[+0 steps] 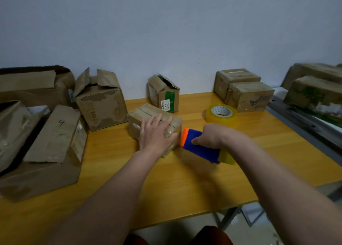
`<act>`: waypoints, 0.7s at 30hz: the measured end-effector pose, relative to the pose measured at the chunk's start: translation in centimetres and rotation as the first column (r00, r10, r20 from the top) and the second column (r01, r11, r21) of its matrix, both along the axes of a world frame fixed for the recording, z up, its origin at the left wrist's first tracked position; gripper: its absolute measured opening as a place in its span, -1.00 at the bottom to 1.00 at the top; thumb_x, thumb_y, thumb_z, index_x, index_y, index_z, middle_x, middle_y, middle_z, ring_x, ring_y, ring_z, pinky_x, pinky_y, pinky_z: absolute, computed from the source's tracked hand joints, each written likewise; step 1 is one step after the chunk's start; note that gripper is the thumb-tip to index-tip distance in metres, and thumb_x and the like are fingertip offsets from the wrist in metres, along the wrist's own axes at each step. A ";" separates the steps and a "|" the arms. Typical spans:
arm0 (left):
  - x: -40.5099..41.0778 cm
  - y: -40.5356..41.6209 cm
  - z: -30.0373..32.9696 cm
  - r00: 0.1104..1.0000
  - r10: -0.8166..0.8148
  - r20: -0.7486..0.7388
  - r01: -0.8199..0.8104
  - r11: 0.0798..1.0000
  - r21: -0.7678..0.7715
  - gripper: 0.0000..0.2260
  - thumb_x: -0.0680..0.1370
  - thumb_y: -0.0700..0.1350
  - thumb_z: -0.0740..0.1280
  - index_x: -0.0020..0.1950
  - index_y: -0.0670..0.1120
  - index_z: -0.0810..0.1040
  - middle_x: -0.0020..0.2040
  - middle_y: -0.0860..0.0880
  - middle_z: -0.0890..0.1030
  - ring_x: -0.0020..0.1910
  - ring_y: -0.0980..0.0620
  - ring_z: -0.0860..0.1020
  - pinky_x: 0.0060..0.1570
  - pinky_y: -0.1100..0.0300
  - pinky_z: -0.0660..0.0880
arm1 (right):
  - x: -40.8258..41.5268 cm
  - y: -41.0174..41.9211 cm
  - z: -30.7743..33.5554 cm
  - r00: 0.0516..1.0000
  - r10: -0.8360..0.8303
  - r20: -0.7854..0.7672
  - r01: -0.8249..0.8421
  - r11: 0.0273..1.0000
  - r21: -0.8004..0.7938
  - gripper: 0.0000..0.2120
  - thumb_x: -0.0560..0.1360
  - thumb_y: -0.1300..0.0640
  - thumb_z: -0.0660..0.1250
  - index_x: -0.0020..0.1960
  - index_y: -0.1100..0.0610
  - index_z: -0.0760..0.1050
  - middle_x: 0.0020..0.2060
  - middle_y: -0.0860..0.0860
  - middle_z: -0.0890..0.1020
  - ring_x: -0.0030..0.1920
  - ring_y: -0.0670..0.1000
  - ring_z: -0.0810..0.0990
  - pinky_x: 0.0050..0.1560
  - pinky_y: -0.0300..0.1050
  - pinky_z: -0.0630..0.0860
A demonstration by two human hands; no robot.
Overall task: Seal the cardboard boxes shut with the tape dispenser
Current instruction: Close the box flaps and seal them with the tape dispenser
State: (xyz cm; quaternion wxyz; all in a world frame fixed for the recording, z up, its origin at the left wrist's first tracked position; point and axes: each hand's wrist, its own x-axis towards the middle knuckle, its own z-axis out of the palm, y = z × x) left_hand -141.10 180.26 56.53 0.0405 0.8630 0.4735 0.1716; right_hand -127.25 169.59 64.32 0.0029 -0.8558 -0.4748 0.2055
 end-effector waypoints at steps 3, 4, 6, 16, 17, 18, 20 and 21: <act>-0.2 -0.2 -0.4 1.000 0.004 0.025 -0.004 1.000 -0.003 -0.44 0.55 0.25 0.20 0.52 0.25 0.10 0.57 0.07 0.10 0.54 0.01 0.01 0.48 0.00 -0.24 | 0.2 -0.8 -1.2 0.974 0.003 0.227 0.021 0.995 -0.101 -0.82 0.51 -0.01 0.25 -0.09 0.11 0.41 -0.12 0.03 0.56 -0.04 0.08 0.57 -0.13 -0.09 0.44; -0.3 -0.2 -0.6 0.999 0.000 0.050 0.000 1.000 -0.001 -0.43 0.55 0.25 0.21 0.52 0.25 0.11 0.57 0.06 0.10 0.54 0.01 0.01 0.48 0.01 -0.25 | 0.7 -1.2 -1.6 0.968 -0.029 0.250 0.044 0.998 -0.052 -0.81 0.53 -0.04 0.23 -0.06 0.10 0.40 -0.10 0.05 0.56 -0.04 0.10 0.56 -0.12 -0.08 0.43; -0.5 -0.1 -0.8 0.996 -0.006 0.093 0.005 1.000 0.007 -0.43 0.54 0.24 0.24 0.51 0.25 0.13 0.57 0.06 0.13 0.54 0.00 0.03 0.48 0.00 -0.25 | 1.7 -1.6 -1.8 0.958 -0.111 0.263 0.083 0.990 0.114 -0.71 0.55 -0.13 0.19 -0.05 0.10 0.40 -0.16 0.05 0.51 -0.12 0.11 0.51 -0.15 -0.07 0.41; -4.1 0.9 0.5 0.954 -0.264 0.139 0.281 0.953 -0.118 -0.38 0.48 0.08 0.40 0.44 0.33 0.19 0.54 0.20 0.11 0.53 0.11 0.02 0.44 0.06 -0.21 | 1.7 -2.1 -7.8 0.936 -0.082 0.343 0.037 0.990 0.135 -0.48 0.52 -0.27 0.21 0.19 0.16 0.48 0.17 0.13 0.55 0.21 0.15 0.49 0.10 -0.03 0.43; -4.6 1.0 0.5 0.945 -0.284 0.160 0.308 0.938 -0.158 -0.37 0.46 0.04 0.43 0.42 0.36 0.21 0.53 0.22 0.09 0.53 0.10 0.01 0.45 0.00 -0.14 | 1.6 -2.0 -7.8 0.926 -0.100 0.365 0.049 0.988 0.145 -0.40 0.47 -0.33 0.22 0.20 0.16 0.46 0.17 0.13 0.53 0.21 0.14 0.46 0.14 -0.04 0.42; -5.0 1.0 0.6 0.941 -0.282 0.189 0.318 0.927 -0.199 -0.35 0.44 0.00 0.46 0.40 0.39 0.24 0.53 0.23 0.05 0.52 0.09 -0.01 0.44 -0.07 -0.06 | 1.4 -1.7 -7.5 0.900 -0.125 0.419 0.046 0.980 0.193 -0.33 0.42 -0.39 0.22 0.19 0.16 0.44 0.14 0.12 0.51 0.19 0.14 0.46 0.14 -0.04 0.42; -5.3 1.0 0.7 0.940 -0.250 0.233 0.308 0.917 -0.256 -0.33 0.39 -0.04 0.51 0.36 0.41 0.31 0.51 0.24 0.02 0.51 0.08 -0.05 0.42 -0.14 0.04 | 0.5 -0.8 -6.6 0.851 -0.129 0.509 -0.097 0.914 0.393 -0.30 0.37 -0.43 0.23 0.15 0.16 0.42 0.08 0.11 0.48 0.11 0.12 0.45 0.09 -0.06 0.43; -5.1 0.9 0.7 0.939 -0.245 0.241 0.305 0.918 -0.253 -0.34 0.37 -0.01 0.53 0.35 0.39 0.33 0.52 0.20 0.04 0.51 0.07 -0.05 0.43 -0.15 0.05 | -0.2 -0.1 -6.2 0.873 -0.066 0.482 -0.215 0.837 0.504 -0.34 0.37 -0.39 0.27 0.16 0.15 0.41 0.10 0.10 0.46 0.11 0.10 0.43 0.10 -0.07 0.43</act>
